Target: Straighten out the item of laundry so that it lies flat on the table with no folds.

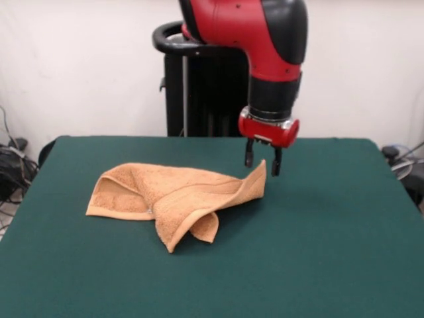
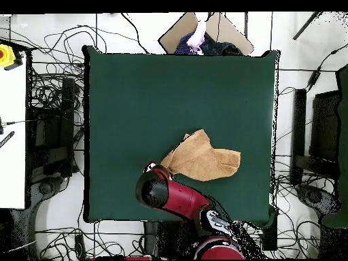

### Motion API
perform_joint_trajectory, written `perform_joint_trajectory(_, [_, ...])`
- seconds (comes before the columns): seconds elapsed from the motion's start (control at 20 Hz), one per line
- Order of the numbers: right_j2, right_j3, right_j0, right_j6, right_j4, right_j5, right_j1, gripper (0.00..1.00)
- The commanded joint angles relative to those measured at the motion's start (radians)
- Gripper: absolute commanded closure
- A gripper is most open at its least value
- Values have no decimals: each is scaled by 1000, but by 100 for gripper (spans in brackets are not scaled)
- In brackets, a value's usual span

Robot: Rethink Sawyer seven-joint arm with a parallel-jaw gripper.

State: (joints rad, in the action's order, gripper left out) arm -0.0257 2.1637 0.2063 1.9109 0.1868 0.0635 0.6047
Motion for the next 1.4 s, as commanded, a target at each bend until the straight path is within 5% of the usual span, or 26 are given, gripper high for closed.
perform_joint_trajectory(0.05, [-103,5,2,299,65,84,-70,0])
perform_joint_trajectory(0.4, [-60,-27,-36,292,75,144,-163,0])
perform_joint_trajectory(1.15, [-29,-57,-68,250,75,211,-210,0])
perform_joint_trajectory(1.2, [-22,-57,-81,242,83,205,-207,100])
perform_joint_trajectory(1.4, [-10,-60,-104,247,99,210,-203,100])
